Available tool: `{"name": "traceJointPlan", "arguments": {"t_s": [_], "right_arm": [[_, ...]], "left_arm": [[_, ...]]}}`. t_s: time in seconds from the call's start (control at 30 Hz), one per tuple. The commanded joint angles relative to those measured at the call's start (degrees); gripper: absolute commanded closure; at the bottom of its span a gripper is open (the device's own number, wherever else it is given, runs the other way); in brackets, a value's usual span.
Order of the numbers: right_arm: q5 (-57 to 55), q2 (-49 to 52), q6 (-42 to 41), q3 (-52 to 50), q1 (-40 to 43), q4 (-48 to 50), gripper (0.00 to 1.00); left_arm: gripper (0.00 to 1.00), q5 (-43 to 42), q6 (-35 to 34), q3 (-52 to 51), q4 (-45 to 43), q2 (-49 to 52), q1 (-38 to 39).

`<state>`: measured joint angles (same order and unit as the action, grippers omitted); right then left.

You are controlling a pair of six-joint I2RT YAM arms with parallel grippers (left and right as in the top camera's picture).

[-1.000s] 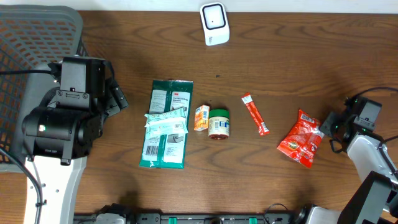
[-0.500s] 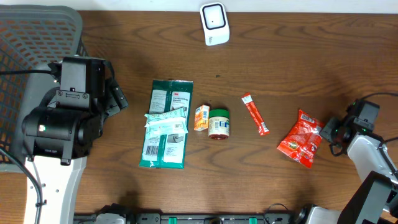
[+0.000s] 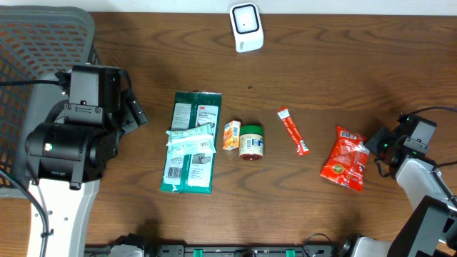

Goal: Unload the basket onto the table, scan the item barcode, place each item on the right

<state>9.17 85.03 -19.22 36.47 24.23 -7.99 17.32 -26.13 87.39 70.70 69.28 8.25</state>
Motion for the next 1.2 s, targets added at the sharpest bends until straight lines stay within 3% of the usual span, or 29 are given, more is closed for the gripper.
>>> {"name": "traceJointPlan", "arguments": {"t_s": [0.0,0.27,0.5,0.73,0.87,0.97,1.07,1.1,1.17], "right_arm": [[1.8,-0.9,1.0,0.3,1.0,1.0,0.95],[-5.0,-1.4,0.8,1.1,2.7,-9.4,0.90],[3.0,-1.4,0.1,1.1,0.9,-13.4,0.79],[4.3,-2.2,5.7,2.3,-0.1,-14.9,0.82],[4.9,-6.1,6.6,8.3,0.0,-21.5,0.79],[5.1,-8.9,6.7,14.6,0.0,-29.7,0.72],[5.7,-10.6,10.5,19.8,0.0,-37.6,0.54],[6.6,-10.9,12.2,20.7,0.0,-39.3,0.40],[10.0,-11.4,14.5,21.3,0.0,-41.3,0.32]], "left_arm": [[0.05,1.2,-0.1,0.2,0.2,0.0,-0.3],[0.05,1.2,-0.1,0.2,0.2,0.0,-0.3],[0.05,1.2,-0.1,0.2,0.2,0.0,-0.3],[0.05,1.2,-0.1,0.2,0.2,0.0,-0.3],[0.05,1.2,-0.1,0.2,0.2,0.0,-0.3],[0.05,1.2,-0.1,0.2,0.2,0.0,-0.3],[0.05,1.2,-0.1,0.2,0.2,0.0,-0.3],[0.05,1.2,-0.1,0.2,0.2,0.0,-0.3],[0.05,1.2,-0.1,0.2,0.2,0.0,-0.3]]}}
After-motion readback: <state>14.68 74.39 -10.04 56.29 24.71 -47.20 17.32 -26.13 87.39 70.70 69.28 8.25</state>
